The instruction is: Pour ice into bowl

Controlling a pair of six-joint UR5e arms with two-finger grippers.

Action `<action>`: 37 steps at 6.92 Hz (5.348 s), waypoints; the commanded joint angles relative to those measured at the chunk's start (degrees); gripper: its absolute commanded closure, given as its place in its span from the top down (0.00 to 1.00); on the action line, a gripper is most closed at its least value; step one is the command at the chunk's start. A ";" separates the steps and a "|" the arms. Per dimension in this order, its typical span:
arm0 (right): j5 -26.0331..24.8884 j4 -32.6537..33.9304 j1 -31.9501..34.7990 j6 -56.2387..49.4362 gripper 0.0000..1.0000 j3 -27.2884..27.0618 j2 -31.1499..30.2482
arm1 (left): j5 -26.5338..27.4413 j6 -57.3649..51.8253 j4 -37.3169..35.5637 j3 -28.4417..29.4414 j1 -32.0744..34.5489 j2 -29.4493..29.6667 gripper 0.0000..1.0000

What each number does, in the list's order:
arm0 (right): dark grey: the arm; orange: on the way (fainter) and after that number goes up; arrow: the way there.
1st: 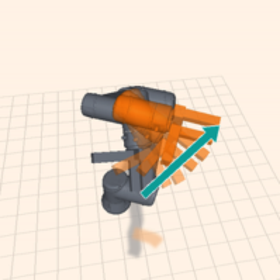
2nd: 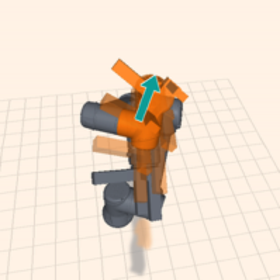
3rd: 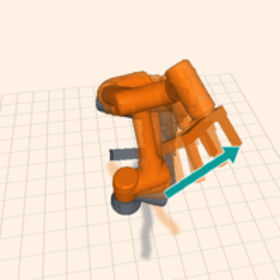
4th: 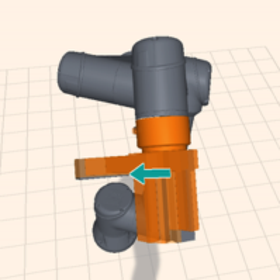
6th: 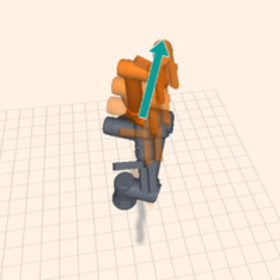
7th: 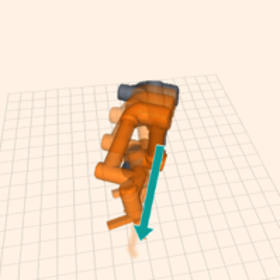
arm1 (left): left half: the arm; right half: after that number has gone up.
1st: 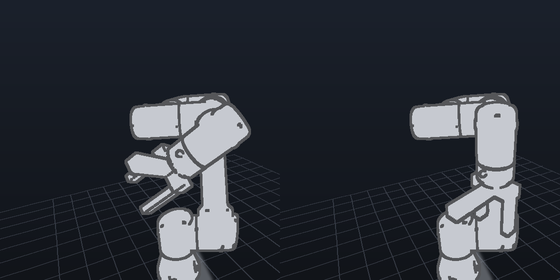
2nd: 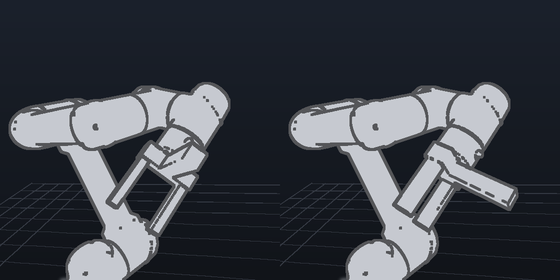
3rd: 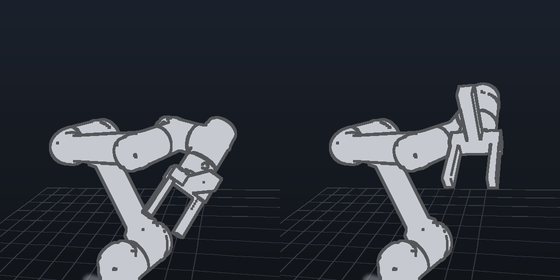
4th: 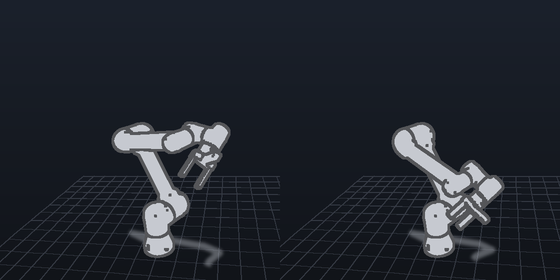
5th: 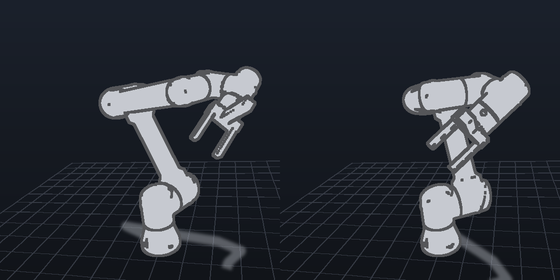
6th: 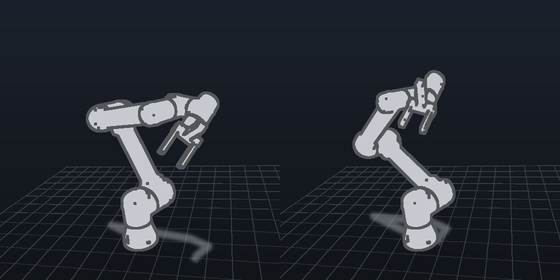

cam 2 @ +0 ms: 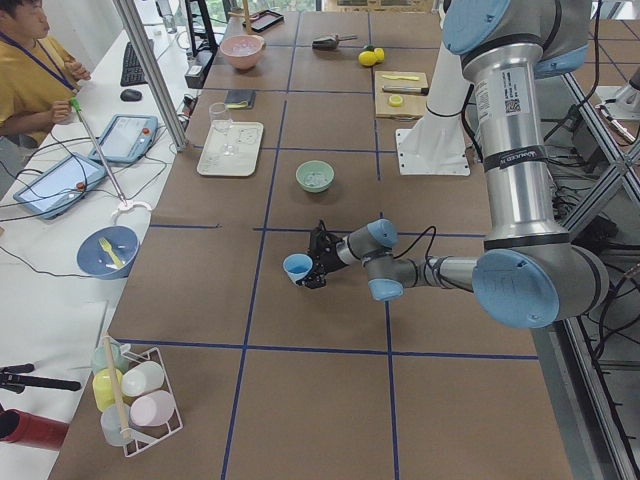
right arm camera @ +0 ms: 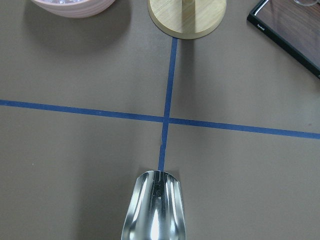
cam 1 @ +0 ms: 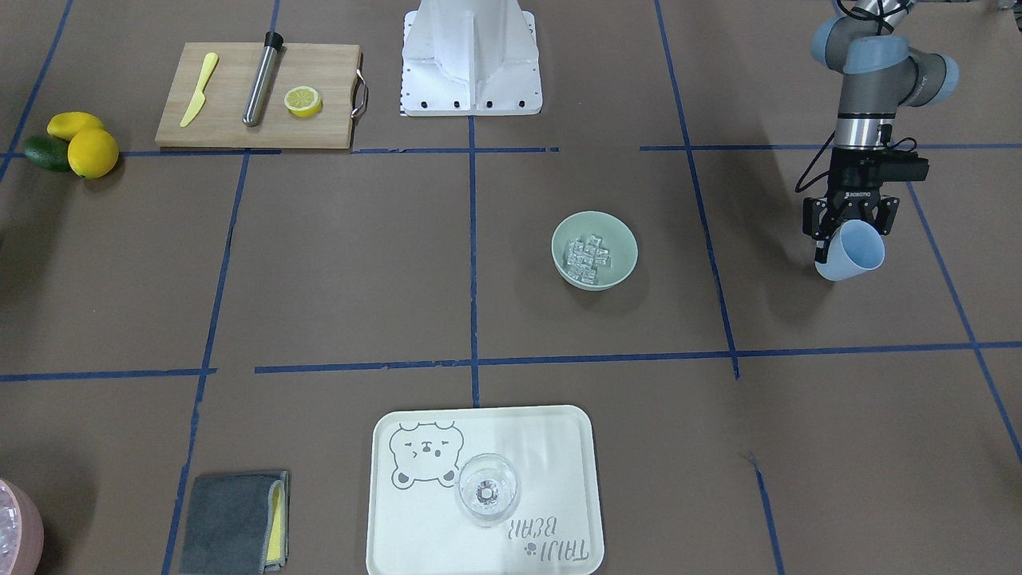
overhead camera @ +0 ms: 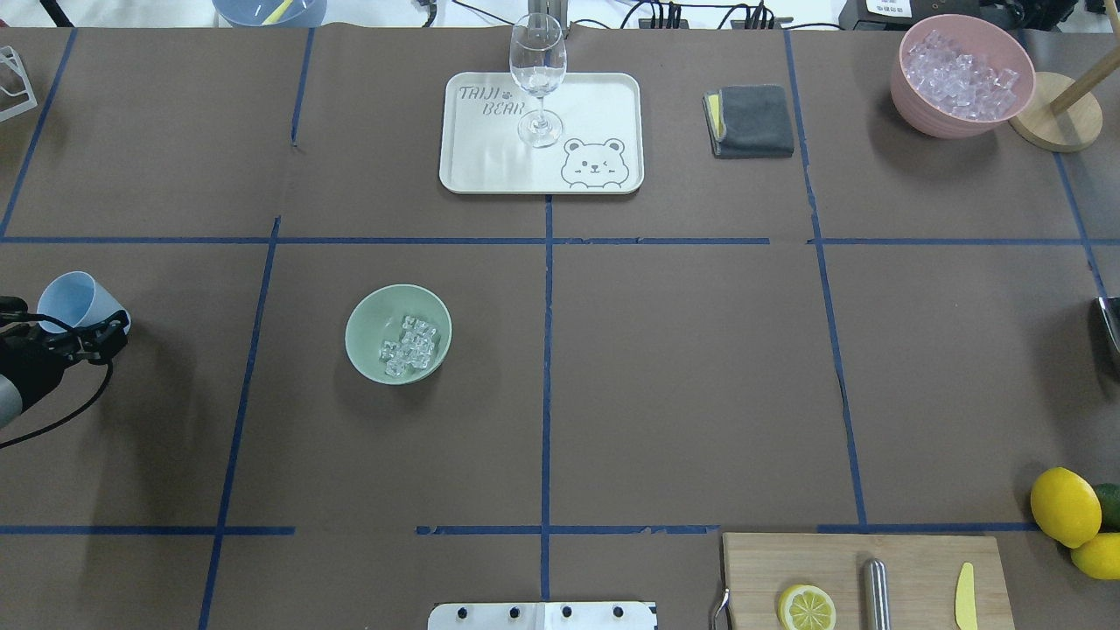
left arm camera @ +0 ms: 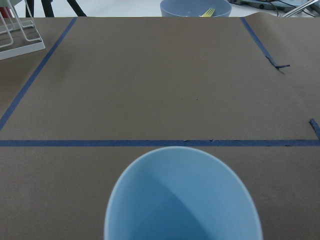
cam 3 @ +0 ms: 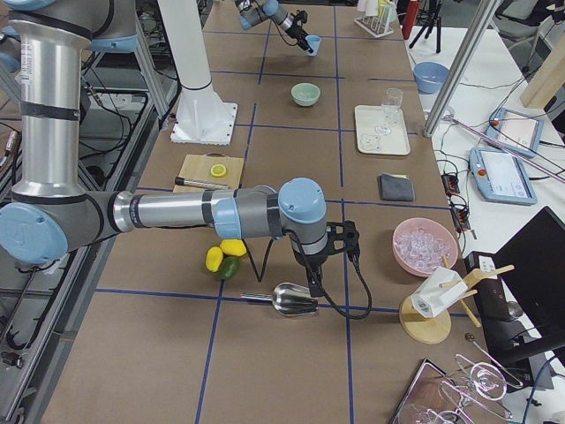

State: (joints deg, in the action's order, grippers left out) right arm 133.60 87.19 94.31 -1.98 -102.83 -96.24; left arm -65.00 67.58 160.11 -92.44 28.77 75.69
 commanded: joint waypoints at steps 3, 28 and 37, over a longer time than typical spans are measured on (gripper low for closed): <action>0.35 0.00 -1.05 0.04 1.00 -1.39 0.09 | 0.14 -0.17 0.46 -0.02 -1.27 0.16 1.00; -32.16 -1.64 -69.70 71.14 0.93 20.57 62.36 | -66.92 -71.54 -75.38 -10.65 64.65 12.91 1.00; -34.10 -3.16 -71.45 72.03 0.17 34.19 68.29 | -66.92 -71.54 -75.21 -10.65 64.57 12.91 1.00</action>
State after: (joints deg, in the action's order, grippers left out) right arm 99.49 84.09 23.15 70.05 -68.73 -28.16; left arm -131.92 -3.95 84.87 -103.09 93.37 88.59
